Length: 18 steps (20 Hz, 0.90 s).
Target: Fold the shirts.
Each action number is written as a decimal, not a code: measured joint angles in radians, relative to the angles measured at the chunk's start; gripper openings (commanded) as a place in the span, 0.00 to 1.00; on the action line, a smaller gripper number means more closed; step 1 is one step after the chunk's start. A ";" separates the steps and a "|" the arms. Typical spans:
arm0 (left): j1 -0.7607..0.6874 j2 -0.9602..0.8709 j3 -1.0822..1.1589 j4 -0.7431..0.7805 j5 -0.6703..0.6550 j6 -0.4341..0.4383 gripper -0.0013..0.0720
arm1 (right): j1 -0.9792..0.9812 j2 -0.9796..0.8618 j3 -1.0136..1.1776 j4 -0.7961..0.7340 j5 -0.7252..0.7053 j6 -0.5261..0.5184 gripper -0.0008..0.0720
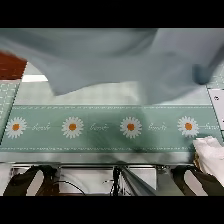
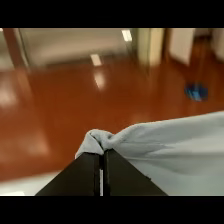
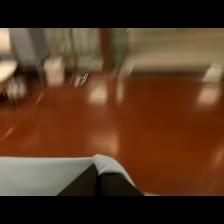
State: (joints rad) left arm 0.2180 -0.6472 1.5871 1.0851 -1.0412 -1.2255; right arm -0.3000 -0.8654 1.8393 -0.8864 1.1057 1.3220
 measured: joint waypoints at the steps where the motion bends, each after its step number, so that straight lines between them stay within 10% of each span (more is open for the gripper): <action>1: 0.003 0.009 0.077 0.016 -0.008 -0.002 0.06 | 0.000 0.012 0.075 -0.034 -0.001 0.032 0.05; 10: 0.045 0.037 0.418 0.137 -0.387 -0.139 0.06 | 0.000 0.047 0.327 -0.239 0.369 0.220 0.05; 18: 0.117 0.031 0.021 0.143 -0.667 -0.191 0.06 | 0.005 0.011 -0.226 -0.356 0.627 0.176 0.05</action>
State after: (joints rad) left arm 0.3347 -0.6159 1.6081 1.2278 -1.7084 -1.4162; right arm -0.2947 -0.8543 1.6131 -1.2427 1.7329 1.4982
